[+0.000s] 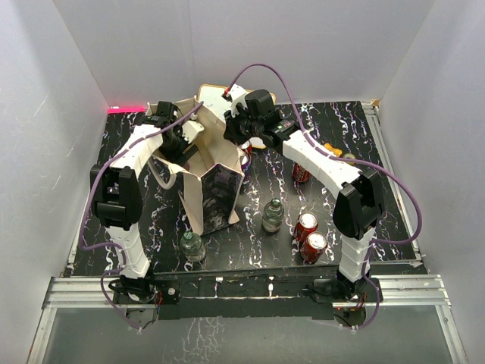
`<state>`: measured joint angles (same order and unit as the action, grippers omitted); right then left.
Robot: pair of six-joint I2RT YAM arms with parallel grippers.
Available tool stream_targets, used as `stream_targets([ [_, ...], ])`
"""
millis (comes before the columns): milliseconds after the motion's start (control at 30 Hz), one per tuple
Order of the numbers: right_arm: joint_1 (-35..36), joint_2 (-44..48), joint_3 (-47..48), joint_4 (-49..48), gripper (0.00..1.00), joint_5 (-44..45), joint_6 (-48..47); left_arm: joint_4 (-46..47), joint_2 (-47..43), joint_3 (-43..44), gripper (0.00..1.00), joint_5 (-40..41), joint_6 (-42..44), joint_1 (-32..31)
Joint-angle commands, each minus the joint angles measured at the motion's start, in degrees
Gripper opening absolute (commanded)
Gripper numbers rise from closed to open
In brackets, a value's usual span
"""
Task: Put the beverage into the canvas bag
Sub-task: Place the drink in the canvas bag.
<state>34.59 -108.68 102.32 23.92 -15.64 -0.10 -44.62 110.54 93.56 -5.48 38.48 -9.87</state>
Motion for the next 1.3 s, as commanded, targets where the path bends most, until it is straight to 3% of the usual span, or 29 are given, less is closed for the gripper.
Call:
stream_targets([
  [0, -0.49, 0.03, 2.56, 0.16, 0.08, -2.20, -1.27, -7.49, -2.52, 1.82, 0.79, -3.06, -5.41, 1.29],
  [433, -0.50, -2.11, 3.74, -0.62, 0.08, -3.74, -0.66, -4.47, -6.25, 4.98, 0.96, -4.44, -8.63, 1.43],
  [1267, -0.43, -4.38, 7.48, 0.47, 0.08, -4.04, -0.98, 0.06, -9.32, 10.69, 0.95, -12.97, -6.55, 1.44],
])
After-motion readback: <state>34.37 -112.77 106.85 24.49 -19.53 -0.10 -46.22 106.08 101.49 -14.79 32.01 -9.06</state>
